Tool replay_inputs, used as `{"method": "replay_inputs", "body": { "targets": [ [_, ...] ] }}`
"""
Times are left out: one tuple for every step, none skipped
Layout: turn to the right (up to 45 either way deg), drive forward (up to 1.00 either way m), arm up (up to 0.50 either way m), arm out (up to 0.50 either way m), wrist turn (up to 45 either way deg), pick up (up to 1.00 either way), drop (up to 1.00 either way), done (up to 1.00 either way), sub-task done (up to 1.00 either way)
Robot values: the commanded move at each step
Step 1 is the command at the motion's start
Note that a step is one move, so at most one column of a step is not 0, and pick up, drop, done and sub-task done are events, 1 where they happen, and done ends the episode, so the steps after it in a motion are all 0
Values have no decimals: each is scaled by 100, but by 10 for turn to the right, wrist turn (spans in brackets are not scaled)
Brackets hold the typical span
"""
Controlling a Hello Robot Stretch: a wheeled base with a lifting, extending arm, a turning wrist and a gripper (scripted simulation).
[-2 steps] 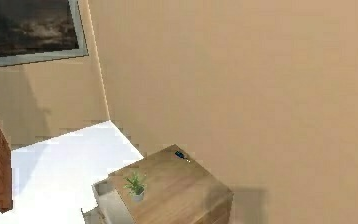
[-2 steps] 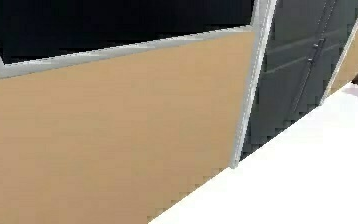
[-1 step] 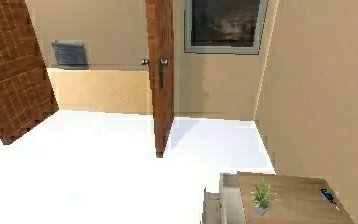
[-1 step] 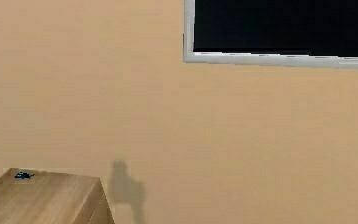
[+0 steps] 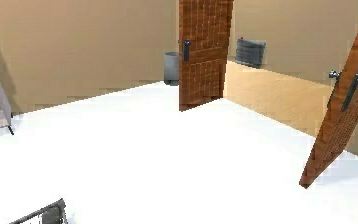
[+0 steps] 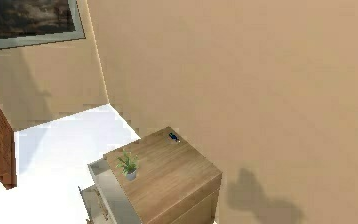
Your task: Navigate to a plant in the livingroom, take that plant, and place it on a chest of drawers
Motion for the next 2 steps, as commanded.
{"method": "replay_inputs", "body": {
  "targets": [
    [-120, 0, 0, 0, 0, 0, 0, 0, 0],
    [0, 0, 50, 0, 0, 0, 0, 0, 0]
  ]
}}
